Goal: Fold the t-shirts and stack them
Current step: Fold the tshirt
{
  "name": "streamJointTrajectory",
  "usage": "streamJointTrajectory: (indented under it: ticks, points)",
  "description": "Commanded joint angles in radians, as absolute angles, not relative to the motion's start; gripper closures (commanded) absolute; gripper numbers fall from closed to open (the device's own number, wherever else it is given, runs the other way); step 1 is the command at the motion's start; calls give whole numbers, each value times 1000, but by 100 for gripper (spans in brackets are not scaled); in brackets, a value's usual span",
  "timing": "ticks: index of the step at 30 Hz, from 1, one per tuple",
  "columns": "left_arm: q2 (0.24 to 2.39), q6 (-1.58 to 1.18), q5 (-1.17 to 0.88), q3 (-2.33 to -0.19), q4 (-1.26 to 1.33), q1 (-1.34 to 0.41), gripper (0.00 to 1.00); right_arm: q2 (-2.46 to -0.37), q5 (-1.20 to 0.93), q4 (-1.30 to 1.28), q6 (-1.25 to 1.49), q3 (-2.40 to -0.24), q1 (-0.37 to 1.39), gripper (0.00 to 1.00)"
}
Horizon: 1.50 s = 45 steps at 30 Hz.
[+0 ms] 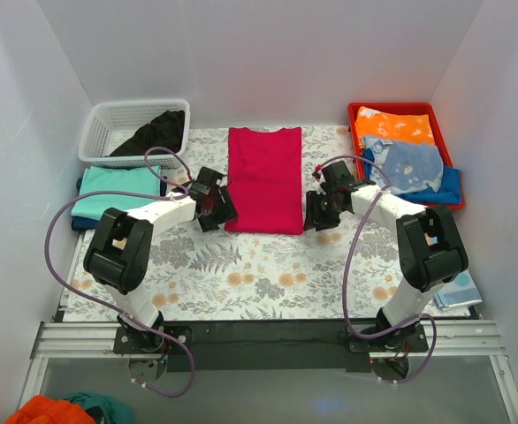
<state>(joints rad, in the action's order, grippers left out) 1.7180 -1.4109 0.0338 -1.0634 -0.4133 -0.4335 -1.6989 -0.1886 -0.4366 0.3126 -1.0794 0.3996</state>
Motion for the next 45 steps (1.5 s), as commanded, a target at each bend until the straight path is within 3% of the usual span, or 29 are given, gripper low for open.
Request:
streamJointTrajectory:
  ticks: [1, 6, 19, 23, 24, 27, 28, 29, 30, 31, 45]
  points:
    - [1690, -1439, -60, -996, -333, -423, 39, -1672, -276, -295, 356, -1014, 403, 49]
    - [1704, -1445, -64, -966, -295, -405, 45, -1689, -256, -200, 371, -979, 403, 50]
    - [1740, -1442, -127, -948, -258, -393, 49, -1790, -342, -120, 414, -942, 411, 52]
    - [1744, -1443, -156, -927, -245, -391, 55, -1795, -354, -120, 417, -928, 416, 54]
    - [1741, -1442, -164, -920, -242, -393, 57, -1795, -359, -121, 419, -925, 417, 55]
    - [1727, -1436, -173, -908, -241, -393, 70, -1792, -367, -127, 422, -911, 419, 75]
    - [1723, -1433, -189, -905, -241, -393, 75, -1787, -365, -135, 422, -907, 419, 92]
    - [1715, -1421, -193, -899, -247, -393, 79, -1784, -365, -138, 419, -894, 419, 99]
    - [1701, -1417, -198, -897, -255, -393, 94, -1773, -356, -144, 417, -888, 419, 99]
    - [1686, -1414, -199, -891, -271, -393, 100, -1764, -353, -156, 413, -879, 419, 99]
    - [1283, -1517, -192, -712, -485, -423, 100, -1441, -368, -334, 361, -738, 428, 99]
